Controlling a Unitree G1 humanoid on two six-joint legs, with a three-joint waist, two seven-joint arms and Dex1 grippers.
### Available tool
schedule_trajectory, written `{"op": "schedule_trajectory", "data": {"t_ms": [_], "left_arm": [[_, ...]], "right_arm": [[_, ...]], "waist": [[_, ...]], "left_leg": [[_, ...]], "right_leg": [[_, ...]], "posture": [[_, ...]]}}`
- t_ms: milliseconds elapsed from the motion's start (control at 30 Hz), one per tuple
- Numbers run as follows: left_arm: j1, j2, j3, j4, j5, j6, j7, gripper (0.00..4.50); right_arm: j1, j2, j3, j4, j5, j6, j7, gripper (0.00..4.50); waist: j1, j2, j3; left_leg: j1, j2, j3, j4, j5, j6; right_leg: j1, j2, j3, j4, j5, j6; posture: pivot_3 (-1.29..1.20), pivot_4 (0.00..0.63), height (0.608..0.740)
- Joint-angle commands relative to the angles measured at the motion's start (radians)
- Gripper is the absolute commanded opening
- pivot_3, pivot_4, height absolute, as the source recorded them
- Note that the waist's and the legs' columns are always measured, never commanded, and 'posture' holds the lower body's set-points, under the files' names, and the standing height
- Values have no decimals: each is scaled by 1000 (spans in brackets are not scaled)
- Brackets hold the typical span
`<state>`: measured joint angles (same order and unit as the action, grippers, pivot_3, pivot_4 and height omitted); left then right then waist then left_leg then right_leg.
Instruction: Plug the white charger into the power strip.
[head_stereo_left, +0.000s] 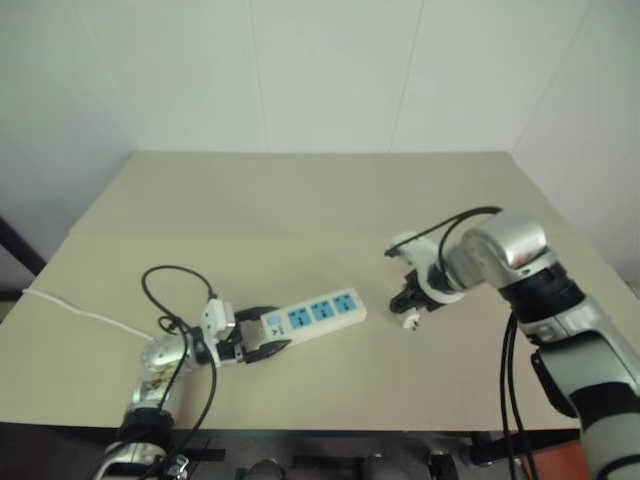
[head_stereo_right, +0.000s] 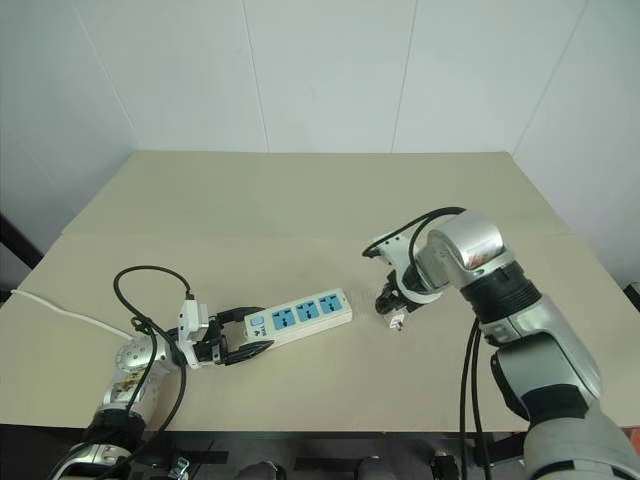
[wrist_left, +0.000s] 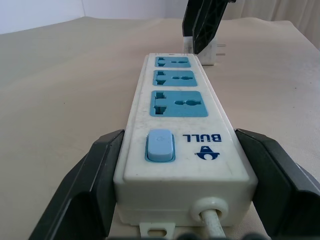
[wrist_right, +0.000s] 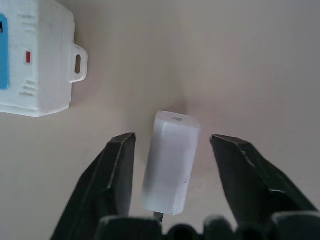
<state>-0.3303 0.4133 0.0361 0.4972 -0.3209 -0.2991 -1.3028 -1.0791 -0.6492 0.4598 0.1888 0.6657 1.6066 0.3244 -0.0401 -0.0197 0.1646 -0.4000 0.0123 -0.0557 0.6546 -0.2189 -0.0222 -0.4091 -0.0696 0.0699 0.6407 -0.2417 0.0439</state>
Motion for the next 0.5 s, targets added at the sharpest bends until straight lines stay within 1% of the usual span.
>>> {"op": "schedule_trajectory", "data": {"t_ms": [33, 67, 100, 200, 300, 367, 433, 500], "left_arm": [[44, 0, -44, 16, 28, 20, -9, 3263], [46, 1, -45, 15, 28, 20, -9, 3263], [47, 2, -45, 16, 29, 19, -8, 3263], [46, 7, -46, 16, 30, 20, -10, 3263], [43, 16, -48, 2, 22, 37, -24, 3263], [35, 28, -55, -1, 18, 50, -48, 3263], [23, 46, -63, -2, 14, 63, -81, 3263], [8, 64, -72, -4, 4, 78, -117, 3263]], "right_arm": [[1, 11, -5, 0, -29, 8, 18, 1490], [4, 15, -5, 4, -37, 8, 22, 1172], [4, 19, -3, 7, -44, 8, 29, 1086], [0, 15, 5, -6, -61, 8, 50, 1086], [-12, -28, 5, -85, -58, 8, 87, 1086], [-13, -82, 6, -191, -50, 5, 121, 1086], [-6, -156, 8, -324, -41, -37, 174, 1086], [13, -184, -72, -403, -10, -50, 219, 1086]], "waist": [[-1, 0, 0], [-2, 0, 0], [-2, 0, 0], [-3, 0, 0], [-3, 0, 0], [-3, 0, 0], [-2, 1, 0], [-3, 0, 0]], "left_leg": [[0, 0, 0, 0, 0, 0], [0, 0, 0, 0, 0, 0], [0, 0, 0, 0, 0, 0], [1, 0, 0, 0, 0, 0], [1, 0, 0, 0, 0, 0], [-1, 0, 0, -1, 0, 0], [-3, 0, 0, -2, 0, 0], [-6, 0, 0, -2, 0, 0]], "right_leg": [[0, 0, 0, 0, 0, 0], [0, 0, 0, 0, 0, 0], [0, 0, 0, 0, 0, 0], [1, 0, 0, 0, 0, 0], [1, 0, 0, 0, 0, 0], [-1, 0, 0, 0, 0, 0], [-3, 0, 0, 0, 0, 0], [-8, 0, 0, 1, 0, 0]], "posture": [[0, 150, 740], [0, 150, 740], [0, 150, 740], [0, 150, 740], [0, 150, 740], [0, 150, 740], [0, 150, 740], [0, 150, 740]]}}
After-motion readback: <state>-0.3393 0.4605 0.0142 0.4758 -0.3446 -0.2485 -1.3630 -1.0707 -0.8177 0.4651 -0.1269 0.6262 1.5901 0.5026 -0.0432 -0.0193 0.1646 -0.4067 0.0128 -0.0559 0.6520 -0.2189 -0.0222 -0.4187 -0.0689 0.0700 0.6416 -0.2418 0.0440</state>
